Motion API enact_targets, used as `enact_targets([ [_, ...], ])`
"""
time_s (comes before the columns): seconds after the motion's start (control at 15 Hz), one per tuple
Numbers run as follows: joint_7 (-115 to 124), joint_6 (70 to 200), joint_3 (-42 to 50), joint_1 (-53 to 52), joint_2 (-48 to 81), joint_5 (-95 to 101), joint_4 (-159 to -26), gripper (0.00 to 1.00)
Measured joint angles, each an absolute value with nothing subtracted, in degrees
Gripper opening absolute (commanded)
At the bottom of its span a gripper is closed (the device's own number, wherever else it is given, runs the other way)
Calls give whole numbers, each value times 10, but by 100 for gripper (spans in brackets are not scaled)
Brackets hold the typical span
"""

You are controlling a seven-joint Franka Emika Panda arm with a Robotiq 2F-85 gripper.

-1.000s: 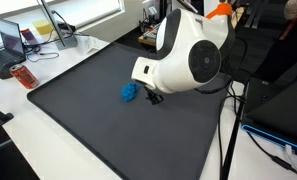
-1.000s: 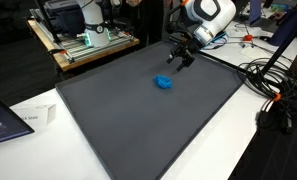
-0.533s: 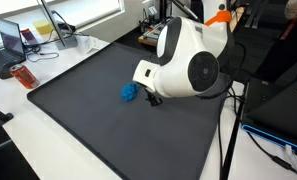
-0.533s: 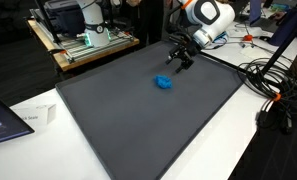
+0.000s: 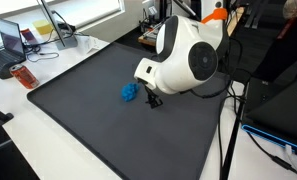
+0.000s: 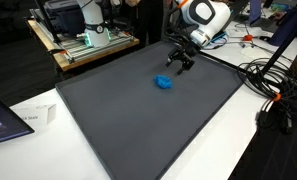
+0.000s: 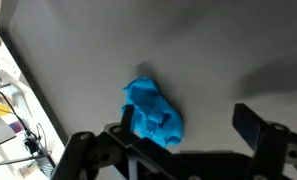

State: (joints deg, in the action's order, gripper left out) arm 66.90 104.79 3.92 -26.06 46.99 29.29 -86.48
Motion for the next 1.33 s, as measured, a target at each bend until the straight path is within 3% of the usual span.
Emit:
enact_targets([
  [0.47,691,1133,42,-255,367,313,-1007,100],
  [1.33,616,1424,32,-184,208,337,-1261,100],
])
